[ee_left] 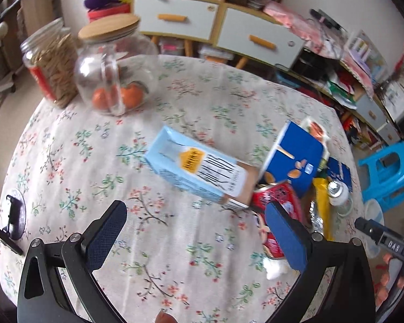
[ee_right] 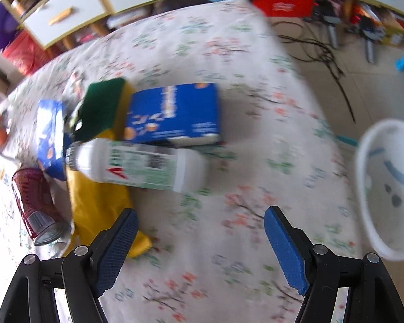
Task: Collect trash
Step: 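Grasp the second white AD bottle with the right tool while the left tool grasps the blue milk carton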
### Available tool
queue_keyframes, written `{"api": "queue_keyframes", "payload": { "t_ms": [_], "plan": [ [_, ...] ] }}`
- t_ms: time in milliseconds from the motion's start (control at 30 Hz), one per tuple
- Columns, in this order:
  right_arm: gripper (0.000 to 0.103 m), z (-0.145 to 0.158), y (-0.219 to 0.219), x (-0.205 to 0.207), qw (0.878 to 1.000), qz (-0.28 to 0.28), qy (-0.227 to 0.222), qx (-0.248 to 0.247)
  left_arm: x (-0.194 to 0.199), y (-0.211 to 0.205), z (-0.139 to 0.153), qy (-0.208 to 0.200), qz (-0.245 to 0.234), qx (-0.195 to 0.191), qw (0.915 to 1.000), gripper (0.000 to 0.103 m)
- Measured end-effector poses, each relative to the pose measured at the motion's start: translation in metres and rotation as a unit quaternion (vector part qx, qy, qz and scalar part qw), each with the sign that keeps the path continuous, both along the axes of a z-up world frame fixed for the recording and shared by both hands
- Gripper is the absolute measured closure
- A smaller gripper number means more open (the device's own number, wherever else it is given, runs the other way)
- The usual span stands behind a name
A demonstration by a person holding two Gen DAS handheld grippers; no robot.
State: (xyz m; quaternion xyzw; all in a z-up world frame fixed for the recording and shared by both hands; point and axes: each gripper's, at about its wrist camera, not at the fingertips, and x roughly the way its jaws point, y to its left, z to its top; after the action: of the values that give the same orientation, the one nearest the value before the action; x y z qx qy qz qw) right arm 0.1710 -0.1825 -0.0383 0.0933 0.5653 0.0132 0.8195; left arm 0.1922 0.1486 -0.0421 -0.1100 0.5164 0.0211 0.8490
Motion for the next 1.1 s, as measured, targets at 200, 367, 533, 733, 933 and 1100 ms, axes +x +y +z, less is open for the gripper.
{"api": "queue_keyframes", "payload": {
  "t_ms": [200,367,533,733,933,1100],
  "plan": [
    [0.022,-0.012,0.039,0.017,0.998,0.052,0.007,-0.029,0.020,0.020,-0.011,0.019,0.041,-0.010,0.9989,0.000],
    [0.022,-0.021,0.059,0.030,0.994,0.081,0.007,-0.071,0.040,0.018,-0.021,0.037,0.071,-0.020,0.9966,0.000],
    [0.022,-0.026,0.065,0.040,0.991,0.088,0.006,-0.098,0.060,0.006,-0.042,0.069,0.106,-0.040,0.9912,0.000],
    [0.027,-0.030,0.061,0.047,0.992,0.085,0.011,-0.094,0.074,-0.004,-0.057,0.071,0.147,-0.040,0.9858,0.000],
    [0.060,-0.033,0.048,0.048,0.996,0.078,0.025,-0.048,0.078,-0.010,-0.069,0.078,0.147,-0.029,0.9857,0.002],
    [0.079,-0.035,0.040,0.044,0.997,0.072,0.034,-0.020,0.072,-0.011,-0.064,0.075,0.125,-0.032,0.9889,0.017]
  ]
}}
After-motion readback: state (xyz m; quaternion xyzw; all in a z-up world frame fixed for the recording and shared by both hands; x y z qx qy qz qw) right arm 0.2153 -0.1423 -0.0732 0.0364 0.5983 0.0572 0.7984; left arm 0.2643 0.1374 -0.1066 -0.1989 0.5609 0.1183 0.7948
